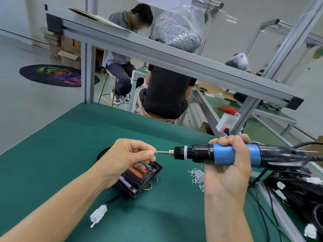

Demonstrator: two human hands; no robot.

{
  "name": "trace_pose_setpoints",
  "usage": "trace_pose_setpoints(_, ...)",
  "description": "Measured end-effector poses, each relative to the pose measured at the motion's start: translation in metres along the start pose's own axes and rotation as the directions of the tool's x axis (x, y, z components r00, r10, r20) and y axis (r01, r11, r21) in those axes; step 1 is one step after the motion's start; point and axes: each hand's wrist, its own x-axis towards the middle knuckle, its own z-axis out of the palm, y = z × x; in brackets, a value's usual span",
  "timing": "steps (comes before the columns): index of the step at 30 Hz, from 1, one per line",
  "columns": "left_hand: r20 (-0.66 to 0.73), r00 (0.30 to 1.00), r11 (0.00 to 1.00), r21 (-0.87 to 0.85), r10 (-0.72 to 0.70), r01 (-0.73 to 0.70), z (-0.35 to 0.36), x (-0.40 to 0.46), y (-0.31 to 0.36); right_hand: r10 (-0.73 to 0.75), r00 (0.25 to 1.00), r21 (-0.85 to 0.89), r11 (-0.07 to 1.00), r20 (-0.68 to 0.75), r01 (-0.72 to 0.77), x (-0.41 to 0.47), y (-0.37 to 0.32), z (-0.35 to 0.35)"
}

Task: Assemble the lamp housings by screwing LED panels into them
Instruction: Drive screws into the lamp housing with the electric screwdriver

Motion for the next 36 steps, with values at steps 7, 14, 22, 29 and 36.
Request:
trace_pose_setpoints(7, -0.006, 0.996, 0.975, 0.207, 0.088, -0.085, -0.008, 0.012, 0.0, -0.021, 0.999, -0.057, 0.998, 0.042, 0.023, 0.005, 0.012, 0.0)
trace_pose_setpoints(14, 0.052, 0.996, 0.913, 0.398, 0.074, -0.088, -0.022, 0.041, -0.008, -0.012, 1.0, -0.106, 0.994, -0.012, 0.011, 0.021, 0.036, -0.009)
trace_pose_setpoints(22, 0.111, 0.987, 0.451, 0.88, 0.117, -0.152, -0.02, 0.054, -0.026, -0.048, 0.998, -0.271, 0.962, -0.036, 0.036, 0.031, 0.048, -0.031)
trace_pose_setpoints(29, 0.182, 0.976, 0.258, 0.943, 0.123, -0.209, -0.01, 0.056, -0.038, -0.085, 0.994, -0.421, 0.901, 0.071, 0.107, 0.032, 0.059, -0.033)
trace_pose_setpoints(36, 0.193, 0.976, 0.21, 0.955, 0.096, -0.209, -0.008, 0.056, -0.041, -0.07, 0.995, -0.473, 0.876, 0.068, 0.094, 0.032, 0.066, -0.037)
